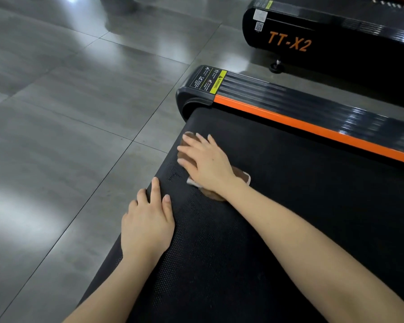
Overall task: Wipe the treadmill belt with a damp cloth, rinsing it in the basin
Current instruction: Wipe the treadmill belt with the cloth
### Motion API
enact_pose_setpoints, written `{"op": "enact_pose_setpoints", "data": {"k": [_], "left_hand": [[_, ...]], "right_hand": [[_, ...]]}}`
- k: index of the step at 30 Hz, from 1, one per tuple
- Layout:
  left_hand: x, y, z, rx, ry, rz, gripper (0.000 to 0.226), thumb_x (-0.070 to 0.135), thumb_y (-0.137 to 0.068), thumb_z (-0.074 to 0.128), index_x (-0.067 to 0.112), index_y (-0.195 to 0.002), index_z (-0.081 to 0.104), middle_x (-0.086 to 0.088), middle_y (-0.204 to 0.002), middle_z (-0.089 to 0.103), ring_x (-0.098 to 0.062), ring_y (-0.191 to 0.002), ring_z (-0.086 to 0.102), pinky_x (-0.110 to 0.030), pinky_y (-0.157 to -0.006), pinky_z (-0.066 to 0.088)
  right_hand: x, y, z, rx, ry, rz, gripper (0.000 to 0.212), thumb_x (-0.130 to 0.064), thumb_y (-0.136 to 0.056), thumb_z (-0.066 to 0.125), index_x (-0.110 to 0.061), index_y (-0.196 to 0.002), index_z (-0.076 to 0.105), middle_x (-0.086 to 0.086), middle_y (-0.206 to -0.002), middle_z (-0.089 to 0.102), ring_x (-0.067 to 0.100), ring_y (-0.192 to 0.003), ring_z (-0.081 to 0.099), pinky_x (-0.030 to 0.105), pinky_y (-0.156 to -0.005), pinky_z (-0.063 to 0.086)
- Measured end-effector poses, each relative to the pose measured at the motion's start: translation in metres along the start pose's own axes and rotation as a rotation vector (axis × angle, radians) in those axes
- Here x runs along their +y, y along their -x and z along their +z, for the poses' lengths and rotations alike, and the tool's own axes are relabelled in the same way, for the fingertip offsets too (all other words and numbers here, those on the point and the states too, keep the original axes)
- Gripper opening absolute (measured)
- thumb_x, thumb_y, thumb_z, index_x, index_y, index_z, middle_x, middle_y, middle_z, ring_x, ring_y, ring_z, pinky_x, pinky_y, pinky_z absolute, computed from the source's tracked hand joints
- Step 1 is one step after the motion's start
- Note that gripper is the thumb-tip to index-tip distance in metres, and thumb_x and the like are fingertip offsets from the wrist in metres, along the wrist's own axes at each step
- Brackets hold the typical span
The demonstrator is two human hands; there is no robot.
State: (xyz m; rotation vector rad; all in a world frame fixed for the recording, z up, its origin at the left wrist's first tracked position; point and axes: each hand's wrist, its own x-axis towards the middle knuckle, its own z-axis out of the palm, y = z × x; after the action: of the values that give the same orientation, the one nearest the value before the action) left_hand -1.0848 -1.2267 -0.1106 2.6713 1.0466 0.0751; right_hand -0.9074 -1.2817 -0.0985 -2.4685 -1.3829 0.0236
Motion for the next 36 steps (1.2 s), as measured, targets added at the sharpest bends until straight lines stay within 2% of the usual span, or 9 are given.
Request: {"op": "enact_pose_setpoints", "data": {"k": [3,6,8,12,16,20,28,32,36], "left_hand": [[0.001,-0.001,-0.001,0.011,0.002,0.0,0.066,0.048,-0.092,0.002,0.02,-0.149,0.022,-0.009,-0.129,0.049,-0.029,-0.102,0.052,-0.037,-0.072,0.043],[-0.001,0.0,-0.002,-0.01,0.028,-0.002,0.057,0.042,-0.097,0.014,0.021,-0.15,0.018,-0.008,-0.133,0.045,-0.029,-0.108,0.049,-0.038,-0.077,0.042],[-0.002,-0.001,-0.003,-0.013,0.04,-0.002,0.056,0.041,-0.097,0.016,0.021,-0.15,0.018,-0.009,-0.133,0.045,-0.029,-0.108,0.049,-0.039,-0.078,0.042],[-0.003,0.0,-0.001,-0.013,0.046,-0.001,0.056,0.041,-0.098,0.016,0.021,-0.149,0.019,-0.01,-0.133,0.045,-0.03,-0.108,0.049,-0.039,-0.078,0.041],[-0.002,0.001,-0.001,-0.009,0.041,-0.009,0.056,0.041,-0.098,0.016,0.02,-0.149,0.018,-0.01,-0.134,0.045,-0.031,-0.108,0.049,-0.039,-0.076,0.041],[0.0,0.001,0.0,0.007,0.015,-0.015,0.055,0.039,-0.098,0.02,0.018,-0.149,0.022,-0.013,-0.131,0.047,-0.034,-0.105,0.051,-0.04,-0.072,0.04],[-0.001,0.0,0.001,0.012,0.002,-0.015,0.053,0.039,-0.099,0.019,0.019,-0.148,0.021,-0.014,-0.13,0.047,-0.036,-0.105,0.05,-0.04,-0.073,0.037],[-0.002,-0.001,0.001,0.004,0.019,-0.011,0.052,0.039,-0.099,0.019,0.02,-0.148,0.02,-0.014,-0.131,0.046,-0.036,-0.107,0.048,-0.039,-0.073,0.035],[-0.003,-0.003,0.0,-0.009,0.034,-0.015,0.052,0.038,-0.099,0.021,0.02,-0.149,0.02,-0.016,-0.133,0.044,-0.038,-0.11,0.047,-0.043,-0.08,0.039]], "right_hand": [[0.024,-0.049,-0.005,-0.016,0.154,0.146,0.044,-0.044,-0.098,0.037,-0.026,-0.135,0.048,-0.002,-0.152,0.033,0.026,-0.142,0.021,0.049,-0.117,0.005],[0.041,-0.064,-0.007,0.003,0.143,0.243,0.042,-0.044,-0.099,0.032,-0.028,-0.135,0.048,-0.004,-0.152,0.033,0.024,-0.142,0.022,0.049,-0.117,0.002],[0.055,-0.048,-0.014,0.035,0.142,0.272,0.04,-0.041,-0.1,0.031,-0.028,-0.133,0.05,-0.005,-0.151,0.035,0.023,-0.141,0.025,0.049,-0.116,0.002],[0.118,0.018,-0.04,0.089,0.264,0.48,0.04,-0.04,-0.1,0.03,-0.028,-0.13,0.053,-0.004,-0.147,0.04,0.023,-0.137,0.034,0.051,-0.115,0.003],[0.157,0.061,-0.05,0.147,0.292,0.632,0.039,-0.036,-0.099,0.033,-0.021,-0.124,0.059,0.002,-0.14,0.049,0.03,-0.129,0.041,0.051,-0.115,0.013],[0.126,0.03,-0.041,0.197,0.216,0.777,0.042,-0.032,-0.1,0.033,-0.006,-0.116,0.061,0.012,-0.13,0.054,0.037,-0.119,0.046,0.047,-0.107,0.029],[0.071,-0.007,-0.025,0.129,0.126,0.48,0.039,-0.032,-0.101,0.031,-0.011,-0.117,0.06,0.009,-0.132,0.049,0.035,-0.119,0.045,0.044,-0.105,0.03],[0.002,0.053,-0.015,0.042,0.021,0.193,0.037,-0.031,-0.101,0.036,-0.012,-0.124,0.058,0.006,-0.14,0.046,0.035,-0.128,0.038,0.045,-0.11,0.024],[-0.062,0.15,-0.005,-0.071,0.005,0.042,0.048,-0.043,-0.096,0.036,-0.017,-0.134,0.05,0.003,-0.151,0.035,0.034,-0.14,0.025,0.046,-0.118,0.015]]}}
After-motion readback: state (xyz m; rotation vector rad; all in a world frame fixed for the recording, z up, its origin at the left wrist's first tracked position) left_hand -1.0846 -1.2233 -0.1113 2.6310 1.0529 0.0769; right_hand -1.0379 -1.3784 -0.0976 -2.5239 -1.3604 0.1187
